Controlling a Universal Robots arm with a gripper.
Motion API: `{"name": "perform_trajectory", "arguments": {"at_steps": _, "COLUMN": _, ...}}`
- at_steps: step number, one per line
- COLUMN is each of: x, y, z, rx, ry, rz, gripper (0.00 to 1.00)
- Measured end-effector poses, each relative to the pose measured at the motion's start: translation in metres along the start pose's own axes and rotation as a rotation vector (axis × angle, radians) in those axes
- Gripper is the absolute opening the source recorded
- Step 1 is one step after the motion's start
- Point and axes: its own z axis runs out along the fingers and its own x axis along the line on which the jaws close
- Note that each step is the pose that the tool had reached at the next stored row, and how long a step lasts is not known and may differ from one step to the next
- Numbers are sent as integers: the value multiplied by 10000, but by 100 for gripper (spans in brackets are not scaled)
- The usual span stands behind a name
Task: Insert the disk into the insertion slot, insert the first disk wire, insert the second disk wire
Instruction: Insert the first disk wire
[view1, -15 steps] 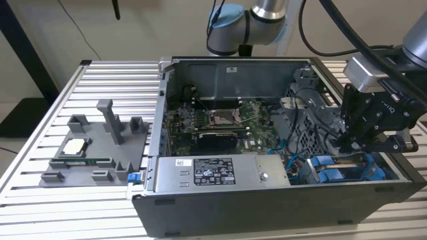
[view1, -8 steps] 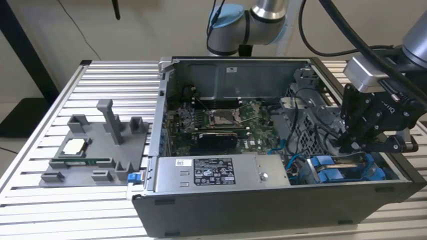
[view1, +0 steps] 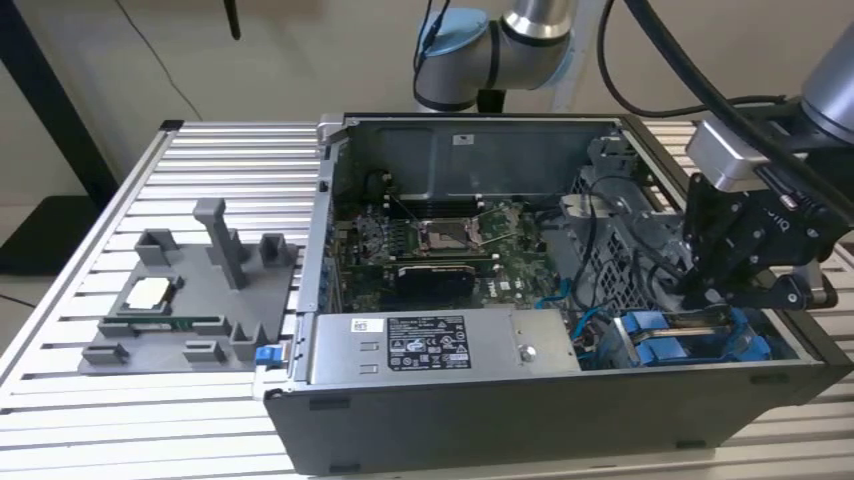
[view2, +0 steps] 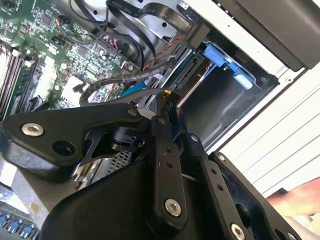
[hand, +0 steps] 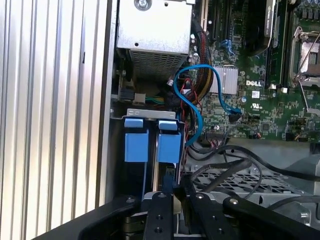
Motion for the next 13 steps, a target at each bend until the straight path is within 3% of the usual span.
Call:
{"name": "perform_trajectory", "arguments": {"at_steps": 8, "x": 10, "y": -114, "z": 45, "rx": 48, "ry": 14, "rz": -11, "gripper": 19}}
{"name": "perform_trajectory", "arguments": {"at_steps": 13, "x": 13, "y": -132, "z": 82, "rx": 182, "ry": 22, "rz": -30, "gripper": 19}}
